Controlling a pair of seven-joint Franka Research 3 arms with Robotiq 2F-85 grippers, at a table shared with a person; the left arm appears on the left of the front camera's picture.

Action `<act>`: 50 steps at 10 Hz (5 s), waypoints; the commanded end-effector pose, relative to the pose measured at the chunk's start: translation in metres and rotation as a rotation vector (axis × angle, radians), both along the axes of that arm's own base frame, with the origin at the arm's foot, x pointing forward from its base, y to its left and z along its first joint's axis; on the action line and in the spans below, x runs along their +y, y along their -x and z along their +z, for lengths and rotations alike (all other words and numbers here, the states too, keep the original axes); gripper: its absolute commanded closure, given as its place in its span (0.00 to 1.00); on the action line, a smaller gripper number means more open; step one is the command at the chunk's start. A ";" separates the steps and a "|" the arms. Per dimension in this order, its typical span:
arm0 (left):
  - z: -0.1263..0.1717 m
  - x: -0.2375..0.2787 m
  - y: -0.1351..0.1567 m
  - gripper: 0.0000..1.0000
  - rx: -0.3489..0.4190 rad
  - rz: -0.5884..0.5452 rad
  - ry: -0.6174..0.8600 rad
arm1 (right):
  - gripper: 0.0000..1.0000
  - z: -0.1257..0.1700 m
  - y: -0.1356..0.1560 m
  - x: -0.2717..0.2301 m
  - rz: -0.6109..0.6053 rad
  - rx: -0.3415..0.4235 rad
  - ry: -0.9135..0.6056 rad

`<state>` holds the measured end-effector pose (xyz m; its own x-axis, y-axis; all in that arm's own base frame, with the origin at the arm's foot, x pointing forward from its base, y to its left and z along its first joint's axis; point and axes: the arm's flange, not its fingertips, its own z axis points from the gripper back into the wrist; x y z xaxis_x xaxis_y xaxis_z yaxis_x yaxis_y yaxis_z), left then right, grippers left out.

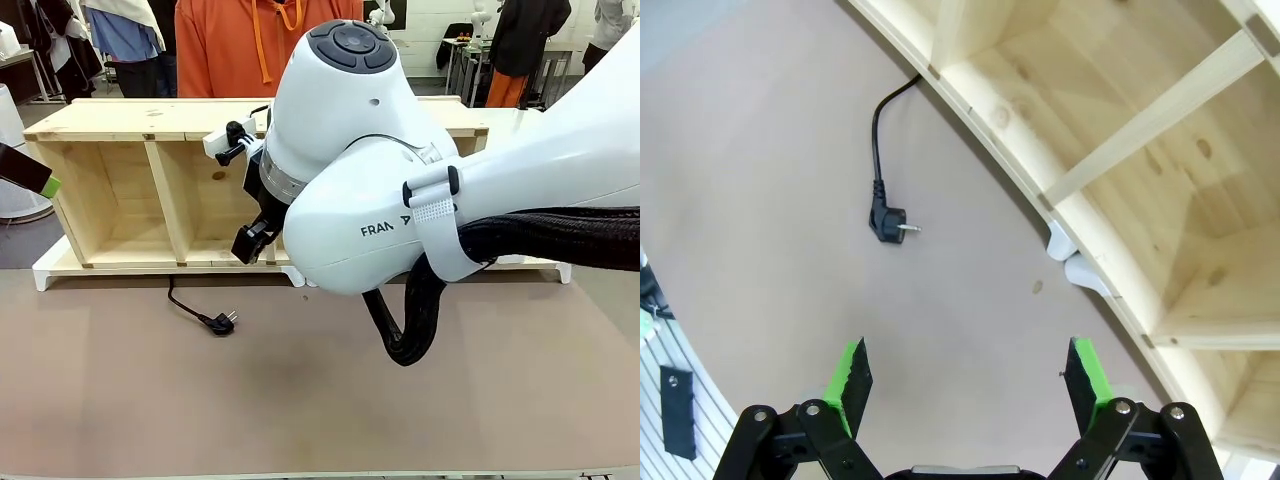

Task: Perform cable management.
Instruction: When the cord part of the Power Cable appears at the lower middle area of the table and stops, grasp the cord part of the Power Cable.

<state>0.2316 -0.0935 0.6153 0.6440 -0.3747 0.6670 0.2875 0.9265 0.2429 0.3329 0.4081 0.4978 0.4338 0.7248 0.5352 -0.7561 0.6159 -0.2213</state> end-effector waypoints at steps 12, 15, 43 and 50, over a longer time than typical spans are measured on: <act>0.000 0.000 -0.002 0.00 -0.008 -0.003 -0.002 | 0.00 -0.030 -0.027 0.043 0.113 0.090 0.018; 0.000 0.000 -0.002 0.00 -0.008 -0.003 -0.002 | 0.00 -0.046 -0.031 0.059 0.129 0.122 0.018; 0.000 0.000 -0.002 0.00 -0.008 -0.003 -0.002 | 0.00 -0.194 -0.108 0.159 0.223 0.253 0.154; 0.000 0.000 -0.002 0.00 -0.008 -0.003 -0.002 | 0.44 -0.196 -0.109 0.157 0.240 0.242 0.153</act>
